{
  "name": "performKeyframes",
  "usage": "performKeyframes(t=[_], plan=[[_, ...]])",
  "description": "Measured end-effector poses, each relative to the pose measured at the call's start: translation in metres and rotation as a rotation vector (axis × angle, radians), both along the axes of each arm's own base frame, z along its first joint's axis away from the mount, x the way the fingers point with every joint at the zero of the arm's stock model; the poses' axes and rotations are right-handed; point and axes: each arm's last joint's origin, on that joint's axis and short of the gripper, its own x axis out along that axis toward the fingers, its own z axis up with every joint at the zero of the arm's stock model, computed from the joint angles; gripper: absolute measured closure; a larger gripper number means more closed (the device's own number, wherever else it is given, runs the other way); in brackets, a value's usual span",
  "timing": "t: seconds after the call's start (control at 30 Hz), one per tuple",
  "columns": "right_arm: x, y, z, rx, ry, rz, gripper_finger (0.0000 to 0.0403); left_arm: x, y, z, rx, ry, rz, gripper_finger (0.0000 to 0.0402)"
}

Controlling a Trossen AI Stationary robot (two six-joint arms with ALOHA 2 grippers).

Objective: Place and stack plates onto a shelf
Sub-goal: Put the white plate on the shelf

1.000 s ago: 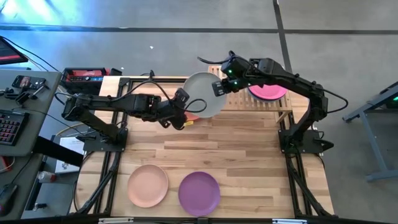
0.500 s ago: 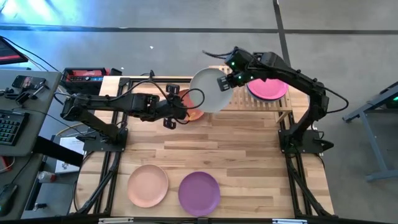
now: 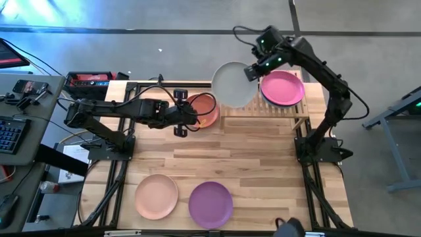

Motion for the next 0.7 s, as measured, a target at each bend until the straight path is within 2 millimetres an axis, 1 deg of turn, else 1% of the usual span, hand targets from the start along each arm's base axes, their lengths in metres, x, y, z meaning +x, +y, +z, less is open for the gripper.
performKeyframes(t=[0.13, 0.27, 0.43, 0.53, 0.7], plan=[[-0.008, -0.017, -0.006, 0.001, 0.008, 0.042, 0.0403, 0.0, 0.0, 0.0, -0.016, -0.006, -0.005, 0.0312], [-0.005, -0.031, -0.019, 0.023, 0.029, 0.087, 0.0403, 0.0, 0.0, 0.0, -0.03, -0.017, 0.004, 0.0312], [-0.001, -0.041, -0.031, 0.05, 0.04, 0.143, 0.0403, 0.0, 0.002, 0.0, -0.053, -0.044, 0.042, 0.0312], [-0.002, -0.047, -0.037, 0.069, 0.053, 0.175, 0.0403, 0.0, 0.004, 0.0, -0.062, -0.055, 0.061, 0.0312], [-0.002, -0.057, -0.048, 0.071, 0.112, 0.154, 0.0403, 0.0, 0.004, 0.0, -0.07, -0.064, 0.072, 0.0312]])
